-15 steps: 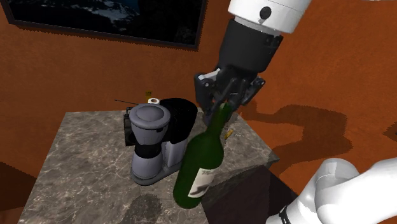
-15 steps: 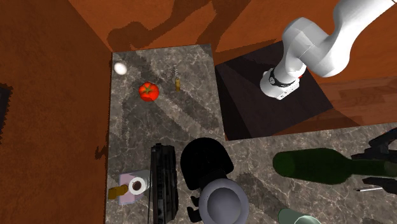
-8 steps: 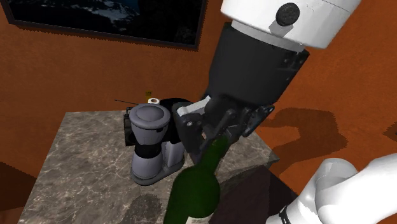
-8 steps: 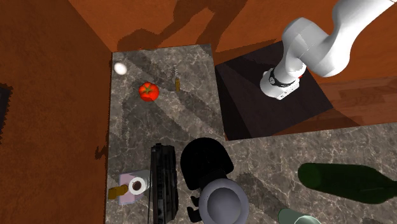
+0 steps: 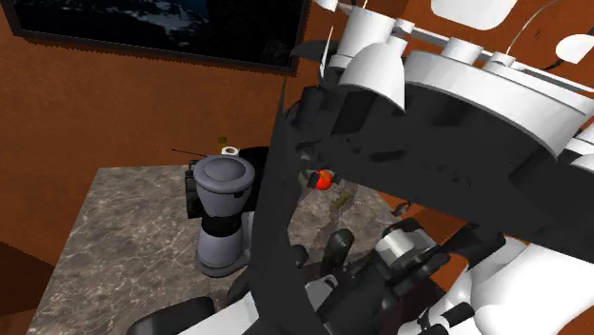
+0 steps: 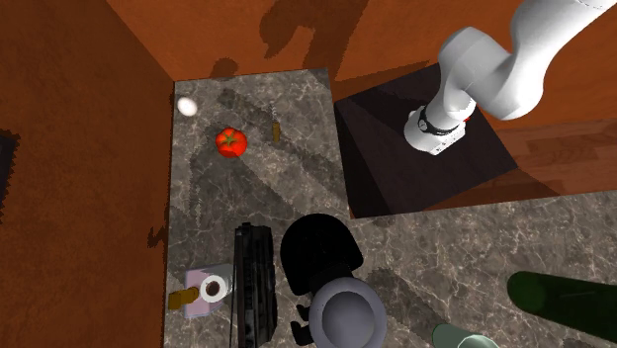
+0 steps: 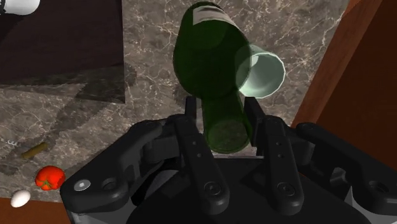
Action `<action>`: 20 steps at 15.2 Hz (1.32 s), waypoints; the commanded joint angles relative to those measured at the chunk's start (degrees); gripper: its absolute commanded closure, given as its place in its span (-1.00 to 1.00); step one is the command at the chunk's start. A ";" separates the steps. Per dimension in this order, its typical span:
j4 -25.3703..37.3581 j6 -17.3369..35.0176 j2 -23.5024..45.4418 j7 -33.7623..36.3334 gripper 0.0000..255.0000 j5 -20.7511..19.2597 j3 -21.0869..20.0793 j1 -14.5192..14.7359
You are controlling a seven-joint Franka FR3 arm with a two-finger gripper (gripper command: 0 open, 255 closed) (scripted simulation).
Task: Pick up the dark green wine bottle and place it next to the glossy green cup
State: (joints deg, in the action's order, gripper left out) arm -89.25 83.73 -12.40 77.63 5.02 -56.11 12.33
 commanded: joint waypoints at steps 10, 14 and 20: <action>27.57 -11.21 37.42 30.48 1.00 -34.16 -9.62 31.48; 20.89 -6.57 35.36 30.65 1.00 -31.90 -10.98 26.95; 12.71 -0.43 33.09 30.72 1.00 -29.60 -12.56 21.84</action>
State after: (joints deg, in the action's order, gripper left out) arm -74.52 81.90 21.54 108.41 -25.38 -68.13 35.65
